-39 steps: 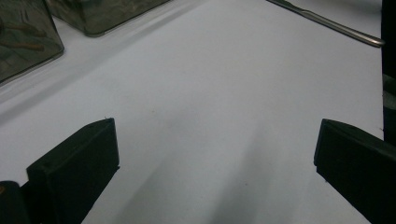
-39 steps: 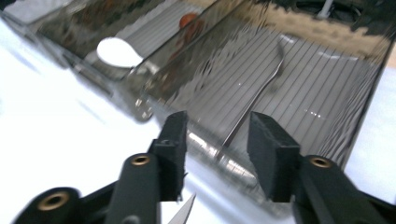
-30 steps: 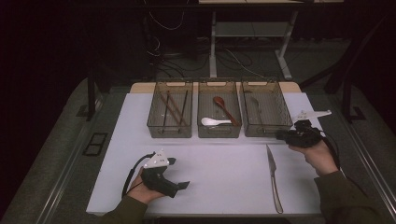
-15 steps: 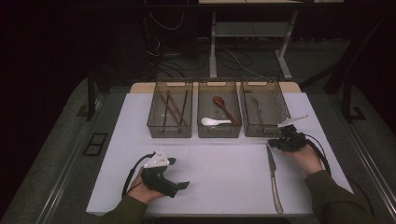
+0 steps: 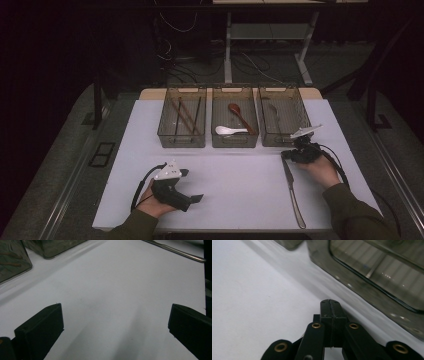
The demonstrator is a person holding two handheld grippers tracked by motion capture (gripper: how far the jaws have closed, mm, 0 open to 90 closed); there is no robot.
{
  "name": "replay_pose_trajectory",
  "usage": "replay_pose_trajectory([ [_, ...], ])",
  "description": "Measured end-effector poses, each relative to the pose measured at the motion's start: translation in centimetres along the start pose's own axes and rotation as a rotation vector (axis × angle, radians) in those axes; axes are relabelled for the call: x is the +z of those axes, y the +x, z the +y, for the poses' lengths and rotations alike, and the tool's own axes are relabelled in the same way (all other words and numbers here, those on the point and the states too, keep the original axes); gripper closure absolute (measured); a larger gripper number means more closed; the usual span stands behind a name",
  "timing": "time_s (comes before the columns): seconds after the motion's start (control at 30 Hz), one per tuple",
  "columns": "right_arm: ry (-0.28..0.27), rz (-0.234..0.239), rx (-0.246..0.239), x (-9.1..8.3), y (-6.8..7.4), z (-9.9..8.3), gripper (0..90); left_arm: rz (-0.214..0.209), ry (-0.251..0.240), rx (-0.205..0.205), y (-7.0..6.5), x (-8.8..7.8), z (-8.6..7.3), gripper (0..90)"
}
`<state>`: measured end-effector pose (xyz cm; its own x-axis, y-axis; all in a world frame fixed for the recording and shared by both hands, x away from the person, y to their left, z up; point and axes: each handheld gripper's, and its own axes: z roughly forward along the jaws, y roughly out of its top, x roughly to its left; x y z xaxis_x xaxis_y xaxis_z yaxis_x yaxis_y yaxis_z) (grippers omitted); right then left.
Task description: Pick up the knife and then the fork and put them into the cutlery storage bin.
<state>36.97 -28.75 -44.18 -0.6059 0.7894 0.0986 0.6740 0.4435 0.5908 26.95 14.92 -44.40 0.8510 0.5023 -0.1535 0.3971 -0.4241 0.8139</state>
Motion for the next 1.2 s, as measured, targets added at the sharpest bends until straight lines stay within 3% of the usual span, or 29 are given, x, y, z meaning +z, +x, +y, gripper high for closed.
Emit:
replay_pose_trajectory([
  [0.43,0.009,0.084,-0.09,1.5,3.4,1.5,89.7,-0.001,-0.002,0.0,0.0,0.0,0.0,0.0],
  [0.73,0.023,0.154,-0.178,2.2,6.5,2.1,89.7,-0.001,0.0,0.0,0.0,0.0,0.0,0.0],
  [0.83,0.023,0.158,-0.203,2.4,7.3,2.3,89.6,-0.001,-0.002,0.002,0.0,0.0,0.0,0.0],
  [0.9,0.023,0.165,-0.199,2.3,7.3,2.3,89.4,0.0,-0.003,0.002,0.0,0.0,0.0,0.0],
  [0.97,0.022,0.163,-0.185,1.9,7.2,2.3,83.5,0.0,-0.003,0.002,0.0,-0.1,0.0,0.0],
  [1.2,0.066,0.188,-0.141,-1.5,6.8,1.0,68.7,0.001,-0.006,0.0,0.0,-0.1,0.0,0.0],
])
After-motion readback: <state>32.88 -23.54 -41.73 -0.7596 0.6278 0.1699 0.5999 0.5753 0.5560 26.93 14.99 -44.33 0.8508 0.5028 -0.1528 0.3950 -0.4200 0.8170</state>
